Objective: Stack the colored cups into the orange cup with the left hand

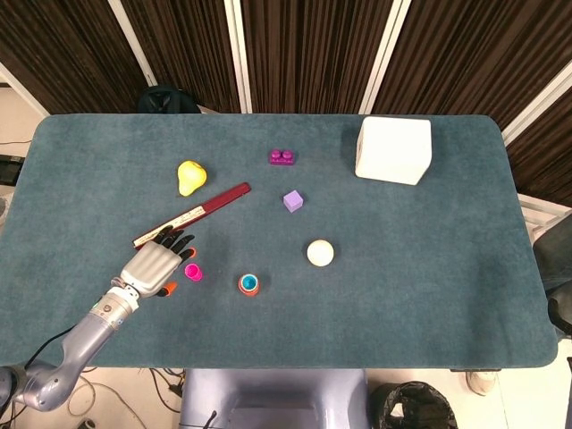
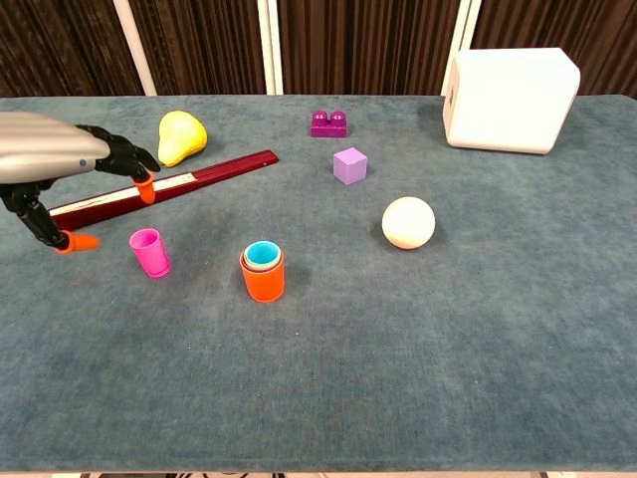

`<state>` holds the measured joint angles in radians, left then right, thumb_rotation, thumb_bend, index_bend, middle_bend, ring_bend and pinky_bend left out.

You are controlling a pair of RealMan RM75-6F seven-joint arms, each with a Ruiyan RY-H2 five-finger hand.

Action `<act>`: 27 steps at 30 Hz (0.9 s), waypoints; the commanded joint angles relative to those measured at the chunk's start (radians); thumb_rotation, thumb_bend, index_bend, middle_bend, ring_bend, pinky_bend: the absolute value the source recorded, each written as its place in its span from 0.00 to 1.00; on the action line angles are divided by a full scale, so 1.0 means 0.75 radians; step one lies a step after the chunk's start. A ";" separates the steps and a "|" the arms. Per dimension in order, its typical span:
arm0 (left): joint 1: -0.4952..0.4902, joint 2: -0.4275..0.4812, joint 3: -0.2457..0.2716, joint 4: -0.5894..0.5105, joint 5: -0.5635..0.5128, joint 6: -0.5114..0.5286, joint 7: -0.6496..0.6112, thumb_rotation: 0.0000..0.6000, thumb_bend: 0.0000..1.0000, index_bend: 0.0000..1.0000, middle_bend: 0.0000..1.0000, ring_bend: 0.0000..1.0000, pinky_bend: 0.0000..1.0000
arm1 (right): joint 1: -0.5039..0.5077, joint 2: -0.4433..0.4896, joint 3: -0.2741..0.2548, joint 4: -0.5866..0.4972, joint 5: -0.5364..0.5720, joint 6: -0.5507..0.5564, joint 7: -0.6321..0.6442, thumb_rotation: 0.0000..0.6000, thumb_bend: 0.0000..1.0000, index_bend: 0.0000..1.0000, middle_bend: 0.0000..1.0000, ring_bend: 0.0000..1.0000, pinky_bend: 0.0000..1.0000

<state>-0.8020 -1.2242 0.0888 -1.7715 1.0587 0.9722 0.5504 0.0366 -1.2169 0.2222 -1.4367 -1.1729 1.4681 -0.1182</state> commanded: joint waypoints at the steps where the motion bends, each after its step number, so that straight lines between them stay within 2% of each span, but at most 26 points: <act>1: 0.010 -0.042 -0.011 0.048 0.011 -0.007 -0.012 1.00 0.28 0.28 0.08 0.00 0.00 | -0.001 0.000 0.001 0.000 0.000 0.003 -0.001 1.00 0.42 0.04 0.00 0.04 0.01; 11: 0.016 -0.126 -0.039 0.141 0.024 -0.034 -0.024 1.00 0.28 0.32 0.08 0.00 0.00 | 0.000 -0.004 0.003 0.002 0.004 0.004 -0.005 1.00 0.42 0.04 0.00 0.04 0.01; 27: 0.022 -0.173 -0.067 0.204 0.029 -0.069 -0.036 1.00 0.31 0.36 0.09 0.00 0.00 | -0.001 -0.014 0.008 0.014 0.008 0.012 -0.009 1.00 0.42 0.04 0.00 0.03 0.01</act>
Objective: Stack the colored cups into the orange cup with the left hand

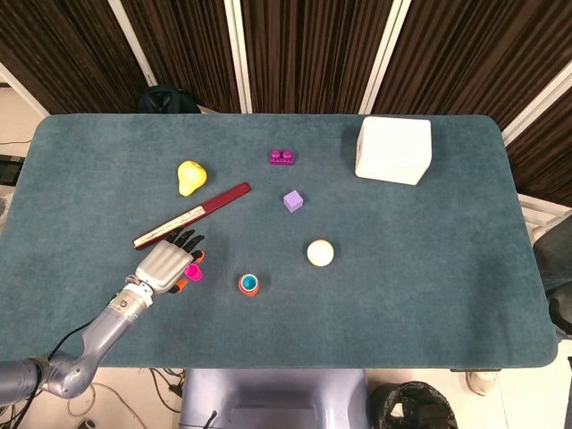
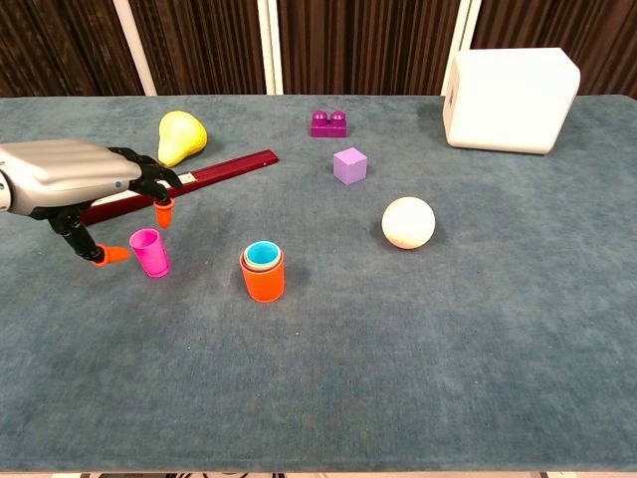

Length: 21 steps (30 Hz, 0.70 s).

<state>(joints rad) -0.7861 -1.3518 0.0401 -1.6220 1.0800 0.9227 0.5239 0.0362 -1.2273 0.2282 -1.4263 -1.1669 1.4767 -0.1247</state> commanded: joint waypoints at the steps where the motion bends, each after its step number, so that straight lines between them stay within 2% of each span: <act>1: 0.002 -0.006 -0.004 0.007 0.000 -0.004 -0.001 1.00 0.31 0.36 0.09 0.00 0.00 | 0.000 0.000 0.000 0.000 0.000 0.001 -0.001 1.00 0.42 0.04 0.00 0.03 0.01; 8: 0.007 -0.011 -0.012 0.016 0.007 -0.008 -0.005 1.00 0.33 0.41 0.10 0.00 0.00 | 0.000 -0.002 0.002 0.003 0.003 0.003 -0.004 1.00 0.42 0.04 0.00 0.04 0.01; 21: 0.013 -0.026 -0.023 0.041 0.006 -0.019 -0.007 1.00 0.35 0.43 0.10 0.00 0.00 | 0.001 -0.006 0.003 0.009 0.006 -0.002 -0.006 1.00 0.42 0.04 0.00 0.04 0.01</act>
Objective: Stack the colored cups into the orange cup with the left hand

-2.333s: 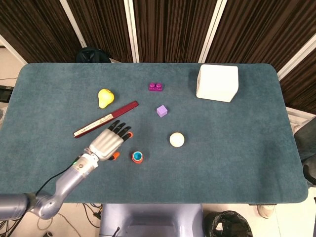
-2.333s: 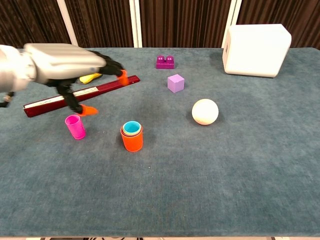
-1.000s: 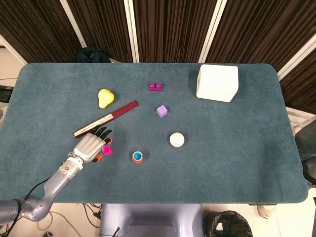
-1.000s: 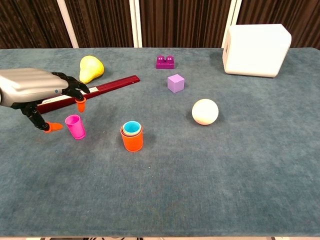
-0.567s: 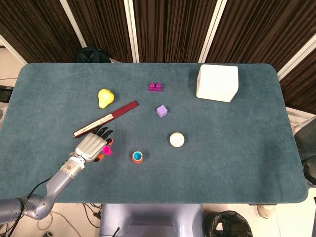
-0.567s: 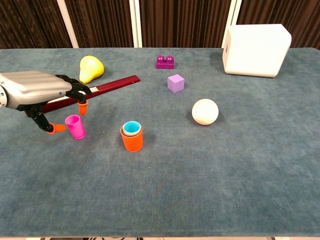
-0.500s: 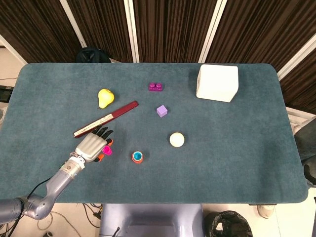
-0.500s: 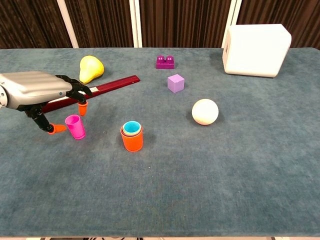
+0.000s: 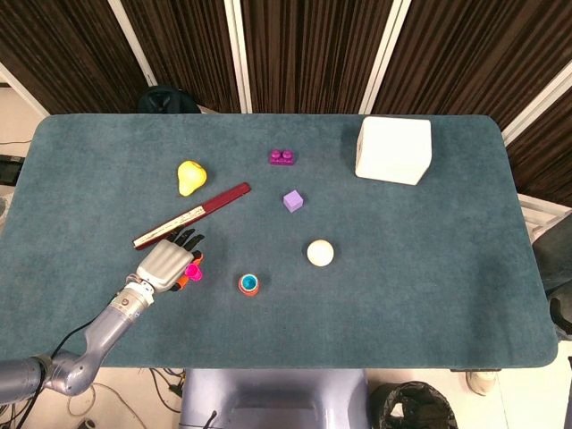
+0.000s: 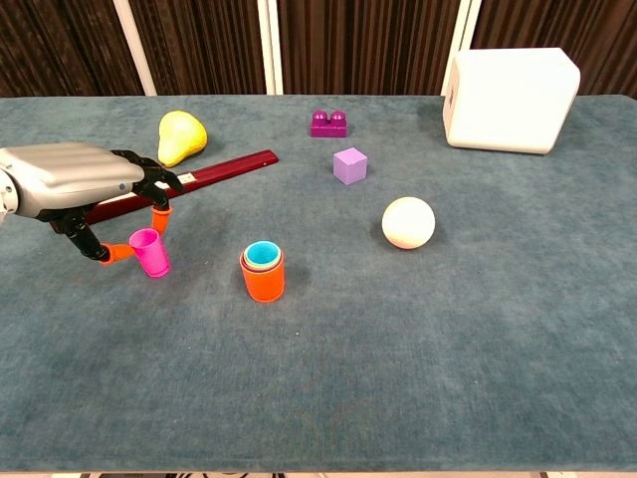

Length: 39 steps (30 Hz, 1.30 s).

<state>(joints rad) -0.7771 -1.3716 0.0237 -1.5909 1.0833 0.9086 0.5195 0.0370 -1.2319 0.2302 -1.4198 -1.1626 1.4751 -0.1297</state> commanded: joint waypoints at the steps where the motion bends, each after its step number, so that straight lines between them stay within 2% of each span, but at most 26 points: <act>1: 0.001 0.000 -0.004 -0.002 0.003 0.002 -0.002 1.00 0.36 0.43 0.10 0.00 0.00 | 0.000 0.000 0.001 0.000 0.000 0.001 0.001 1.00 0.42 0.04 0.00 0.04 0.01; 12: 0.000 0.021 -0.027 -0.060 0.024 0.023 0.003 1.00 0.39 0.46 0.12 0.00 0.00 | -0.004 0.006 0.004 -0.006 -0.003 0.006 0.013 1.00 0.42 0.04 0.00 0.03 0.01; 17: -0.023 0.055 -0.078 -0.158 0.049 0.041 -0.002 1.00 0.39 0.45 0.12 0.00 0.00 | -0.007 0.011 0.006 -0.013 -0.005 0.013 0.017 1.00 0.42 0.04 0.00 0.04 0.01; 20: -0.049 0.086 -0.109 -0.222 0.039 0.053 0.051 1.00 0.39 0.45 0.12 0.00 0.00 | -0.009 0.015 0.007 -0.020 -0.008 0.018 0.018 1.00 0.42 0.04 0.00 0.04 0.01; 29: -0.168 0.110 -0.213 -0.389 -0.103 0.027 0.188 1.00 0.39 0.46 0.13 0.00 0.00 | -0.018 0.031 0.014 -0.042 -0.010 0.034 0.033 1.00 0.42 0.04 0.00 0.04 0.01; 39: -0.246 0.080 -0.196 -0.450 -0.268 0.037 0.315 1.00 0.39 0.46 0.13 0.00 0.00 | -0.025 0.048 0.020 -0.056 -0.012 0.040 0.056 1.00 0.42 0.04 0.00 0.04 0.01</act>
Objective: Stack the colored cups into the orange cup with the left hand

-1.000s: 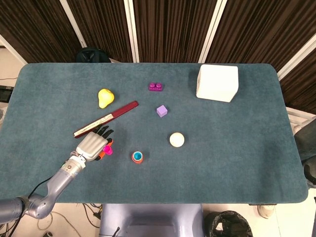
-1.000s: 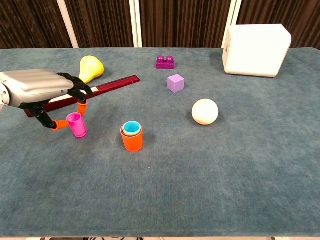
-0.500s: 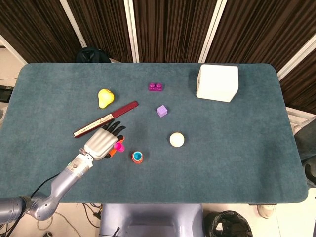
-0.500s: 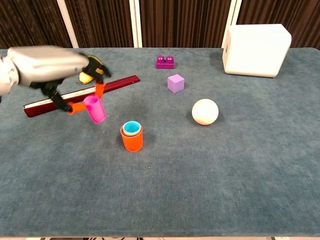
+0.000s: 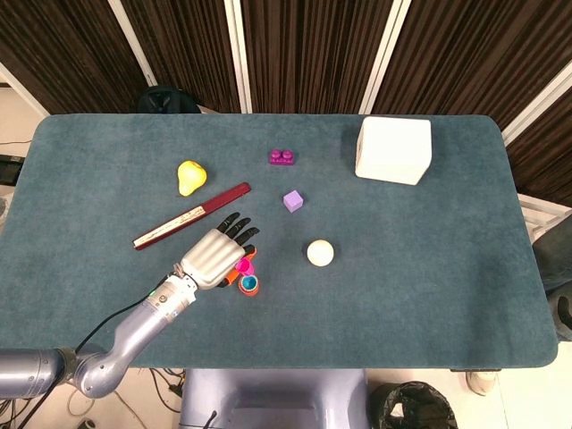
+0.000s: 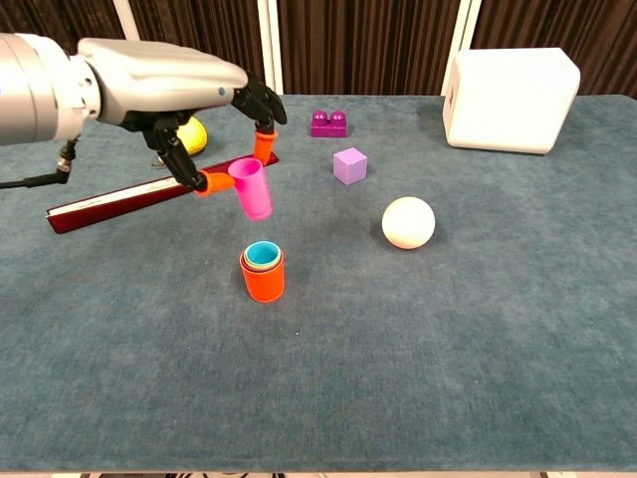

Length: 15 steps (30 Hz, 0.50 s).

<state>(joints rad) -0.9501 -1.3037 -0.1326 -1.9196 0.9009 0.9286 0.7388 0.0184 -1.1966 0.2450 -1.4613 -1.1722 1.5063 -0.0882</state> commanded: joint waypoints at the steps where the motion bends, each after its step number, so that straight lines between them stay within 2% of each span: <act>1: -0.018 -0.013 0.017 -0.013 -0.031 0.013 0.027 1.00 0.39 0.46 0.13 0.00 0.00 | 0.000 0.001 0.000 -0.001 0.001 -0.003 0.001 1.00 0.42 0.04 0.00 0.04 0.01; 15: -0.046 -0.044 0.061 0.015 -0.052 0.013 0.032 1.00 0.39 0.46 0.13 0.00 0.00 | -0.001 0.003 0.005 -0.001 0.008 0.000 0.002 1.00 0.42 0.04 0.00 0.04 0.01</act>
<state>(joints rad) -0.9837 -1.3360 -0.0872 -1.9088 0.8624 0.9378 0.7624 0.0176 -1.1953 0.2483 -1.4615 -1.1665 1.5058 -0.0876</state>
